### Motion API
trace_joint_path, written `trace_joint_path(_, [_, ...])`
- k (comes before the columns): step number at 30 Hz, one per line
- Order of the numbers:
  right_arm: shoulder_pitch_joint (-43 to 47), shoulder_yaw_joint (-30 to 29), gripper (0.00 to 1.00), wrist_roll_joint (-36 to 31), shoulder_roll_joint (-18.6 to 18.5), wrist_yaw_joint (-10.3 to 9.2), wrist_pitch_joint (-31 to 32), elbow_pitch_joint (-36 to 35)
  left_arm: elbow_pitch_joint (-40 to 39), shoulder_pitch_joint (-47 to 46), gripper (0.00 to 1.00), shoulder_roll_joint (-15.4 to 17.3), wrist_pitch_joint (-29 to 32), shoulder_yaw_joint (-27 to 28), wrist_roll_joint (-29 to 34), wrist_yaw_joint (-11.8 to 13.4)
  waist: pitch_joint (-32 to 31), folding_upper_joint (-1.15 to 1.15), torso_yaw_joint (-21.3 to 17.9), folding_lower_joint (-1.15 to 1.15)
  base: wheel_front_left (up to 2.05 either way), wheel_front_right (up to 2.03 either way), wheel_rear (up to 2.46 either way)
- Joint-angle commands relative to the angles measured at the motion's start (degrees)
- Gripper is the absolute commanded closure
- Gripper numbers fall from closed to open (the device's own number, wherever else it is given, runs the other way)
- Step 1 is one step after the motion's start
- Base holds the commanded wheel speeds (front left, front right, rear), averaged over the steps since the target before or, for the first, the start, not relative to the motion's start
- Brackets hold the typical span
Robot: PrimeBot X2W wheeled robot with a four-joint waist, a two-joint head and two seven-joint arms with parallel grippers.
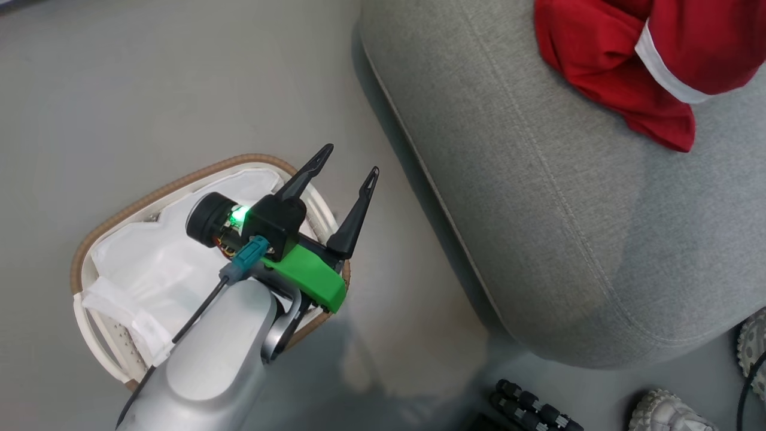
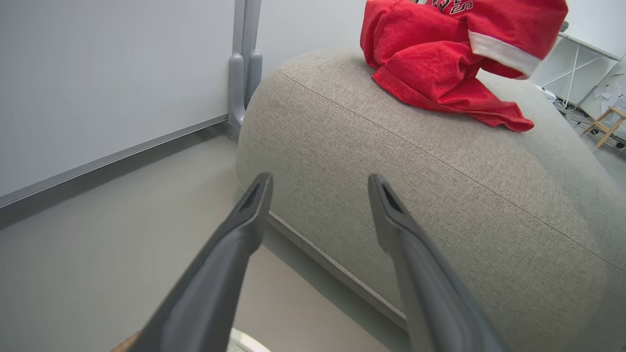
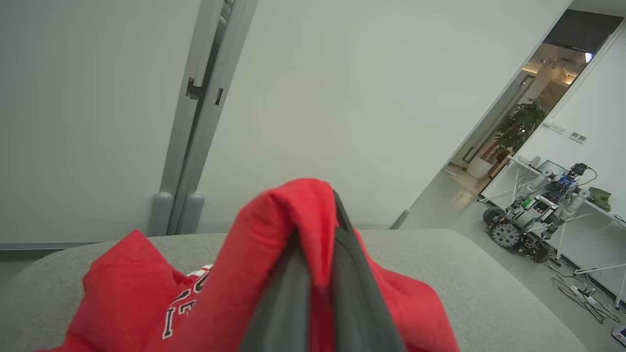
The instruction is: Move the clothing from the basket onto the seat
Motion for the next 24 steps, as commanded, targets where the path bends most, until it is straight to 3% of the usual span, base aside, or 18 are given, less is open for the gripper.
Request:
trace_joint_path(1, [1.55, -0.07, 1.0, -0.51, 0.83, -0.08, -0.11, 0.91, -0.14, -1.34, 0.0, 0.76, 0.02, 0.27, 0.01, -0.15, 3.28, 0.0, 2.87, 0.0, 0.0, 0.0, 0.0])
trace_joint_path(9, [7.93, -0.58, 1.0, 0.47, 5.76, -0.08, -0.11, 3.79, 0.51, -0.7, 0.0, 0.67, 0.02, 1.34, -0.07, -0.15, 2.71, 0.0, 2.38, 0.0, 0.0, 0.0, 0.0])
trace_joint_path(10, [9.07, -0.41, 0.84, 0.6, 6.09, -0.08, -0.11, 3.55, 0.71, -0.25, 0.0, 0.51, 0.02, 1.51, -0.18, -0.15, 2.28, 0.0, 2.19, 0.0, 0.0, 0.0, 0.0])
trace_joint_path(11, [10.05, -0.29, 0.56, 0.82, 6.38, -0.08, -0.11, 3.27, 0.9, 0.13, 0.0, 0.35, 0.02, 1.67, -0.3, -0.15, 1.89, 0.0, 2.04, 0.0, 0.0, 0.0, 0.0])
trace_joint_path(12, [11.28, -0.21, 0.11, 1.25, 6.82, -0.08, -0.11, 2.97, 1.07, 0.62, 0.0, 0.2, 0.02, 1.95, -0.46, -0.15, 1.31, 0.0, 1.81, 0.0, 0.0, 0.0, 0.0])
trace_joint_path(13, [12.27, -0.02, 0.0, 1.53, 6.99, -0.08, -0.11, 2.86, 1.22, 0.98, 0.0, 0.1, 0.02, 2.17, -0.54, -0.15, 0.83, 0.0, 1.61, 0.0, 0.0, 0.0, 0.0])
trace_joint_path(24, [23.5, 3.47, 0.0, 4.67, 6.5, -0.08, -0.11, -2.41, 3.35, 6.51, 0.0, -2.25, 0.02, 7.2, -0.14, -0.15, -8.47, 0.0, 0.42, 0.0, 0.0, 0.0, 0.0])
